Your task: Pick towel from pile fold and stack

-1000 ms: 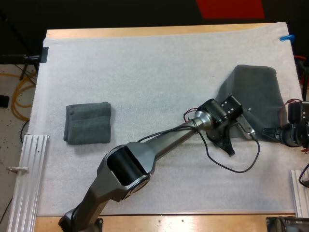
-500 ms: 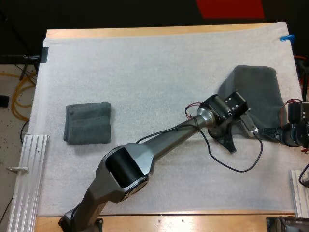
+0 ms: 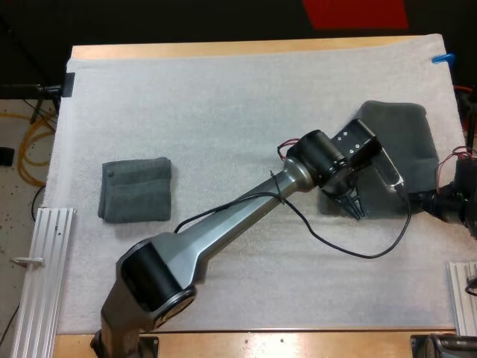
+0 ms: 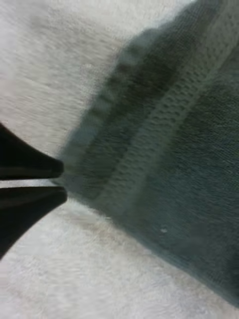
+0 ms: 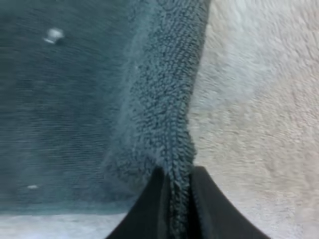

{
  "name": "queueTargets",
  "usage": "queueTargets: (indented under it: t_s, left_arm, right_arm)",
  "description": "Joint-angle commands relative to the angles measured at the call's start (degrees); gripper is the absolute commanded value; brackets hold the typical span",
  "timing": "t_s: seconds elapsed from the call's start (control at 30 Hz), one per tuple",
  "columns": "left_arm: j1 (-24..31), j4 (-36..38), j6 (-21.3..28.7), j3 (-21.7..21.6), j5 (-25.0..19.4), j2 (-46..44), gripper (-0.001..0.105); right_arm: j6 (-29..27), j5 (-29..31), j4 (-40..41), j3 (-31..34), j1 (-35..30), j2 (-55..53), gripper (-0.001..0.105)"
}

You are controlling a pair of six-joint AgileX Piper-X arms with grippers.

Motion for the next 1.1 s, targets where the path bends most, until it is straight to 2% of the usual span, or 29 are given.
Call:
queueTargets:
  t_s: [0.0,0.13,0.27,0.37,0.47,0.53,0.57,0.6,0.63,0.9,1.07]
  left_arm:
    - [-0.1,0.9,0.2,-0.4,-1.3,-2.2,0.0]
    - [0.1,2.0,1.2,-0.4,-2.1,-5.1,0.0]
    - [0.6,1.9,1.7,-0.3,-1.5,-4.9,0.0]
    - [0.5,2.0,6.5,-0.3,0.0,-3.4,0.002]
    - [0.2,0.9,10.5,-0.3,0.8,-1.3,0.016]
    - [0.3,-0.5,10.6,-0.3,0.6,0.7,0.038]
    - [0.3,-0.8,10.6,-0.3,0.6,1.3,0.043]
    - [0.3,-1.6,10.4,-0.3,0.6,2.4,0.055]
    - [0.3,-2.1,9.9,-0.3,0.6,3.6,0.062]
    - [3.0,-1.4,6.1,-0.3,0.8,10.7,0.059]
    - [5.9,-1.1,3.5,-0.3,7.7,12.9,0.059]
  right_arm:
    - [-0.2,-2.3,0.7,-0.2,-0.3,-1.8,0.0]
    - [-0.2,-5.6,2.6,-1.2,-0.3,-4.6,0.0]
    - [-0.1,-5.6,2.6,-1.3,-0.3,-5.8,0.0]
    - [0.2,-5.6,3.1,-1.3,-0.3,-5.8,0.0]
    - [0.2,-5.6,3.1,-1.3,-0.3,-5.8,0.0]
    - [0.2,-5.6,3.1,-1.3,-0.3,-5.8,0.0]
    - [0.2,-5.6,3.1,-1.3,-0.3,-5.8,0.0]
    - [0.2,-5.6,3.1,-1.3,-0.3,-5.8,0.0]
    - [0.2,-5.6,3.1,-1.3,-0.3,-5.8,0.0]
    - [0.2,-5.6,3.1,-1.3,-0.3,-5.8,0.0]
    - [0.2,-5.6,3.1,-1.3,-0.3,-5.8,0.0]
